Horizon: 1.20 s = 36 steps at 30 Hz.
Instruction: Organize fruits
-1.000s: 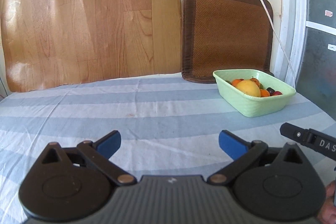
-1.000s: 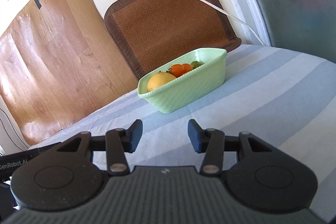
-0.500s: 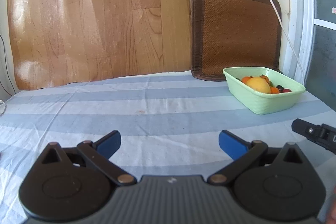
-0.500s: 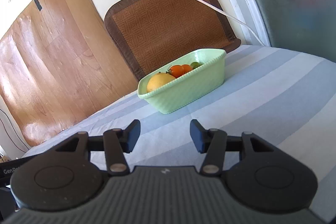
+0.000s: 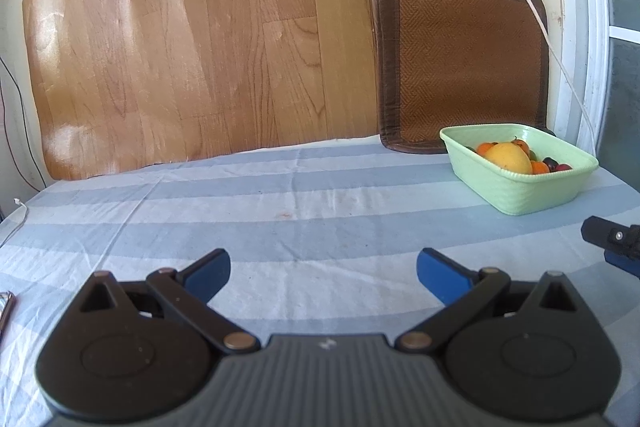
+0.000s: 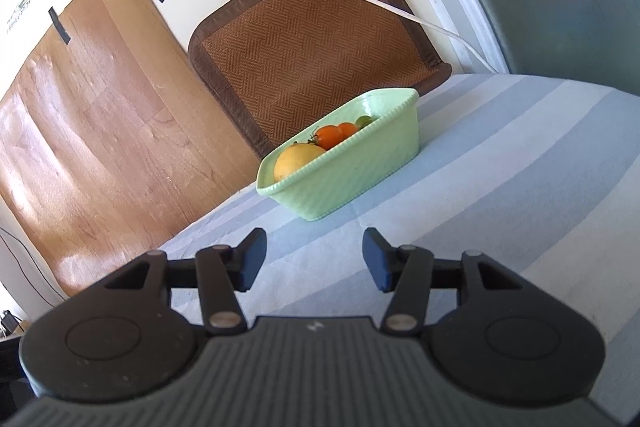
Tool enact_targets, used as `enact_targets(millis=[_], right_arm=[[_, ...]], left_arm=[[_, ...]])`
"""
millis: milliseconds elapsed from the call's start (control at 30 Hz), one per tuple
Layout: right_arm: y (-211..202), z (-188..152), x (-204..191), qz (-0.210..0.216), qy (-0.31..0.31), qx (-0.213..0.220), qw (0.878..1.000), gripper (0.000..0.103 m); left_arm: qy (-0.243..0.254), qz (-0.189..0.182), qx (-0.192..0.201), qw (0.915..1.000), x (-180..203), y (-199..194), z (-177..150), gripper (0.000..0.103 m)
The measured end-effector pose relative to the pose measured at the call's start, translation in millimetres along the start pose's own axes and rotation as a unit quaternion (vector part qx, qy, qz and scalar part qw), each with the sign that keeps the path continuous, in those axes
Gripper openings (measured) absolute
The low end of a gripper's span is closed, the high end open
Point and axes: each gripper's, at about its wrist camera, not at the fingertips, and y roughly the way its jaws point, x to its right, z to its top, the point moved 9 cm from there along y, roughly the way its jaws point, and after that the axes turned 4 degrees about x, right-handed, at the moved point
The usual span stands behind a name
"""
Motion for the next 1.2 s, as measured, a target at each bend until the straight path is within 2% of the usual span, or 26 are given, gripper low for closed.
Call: enact_targets(millis=[267,1200], right_arm=[[-1.2,2.3,6.4,-0.001,0.022,0.003,1.0,0.056],[-2.1,4.3,8.9,0.001,0.029,0.007,1.0,0.059]], left_arm=[[0.015,0.016,0.01,0.9997,-1.2,0.1,2.0,0.103],[0.037,0.037,0.02,0.9984,-7.0,2.6,0.2,0.103]])
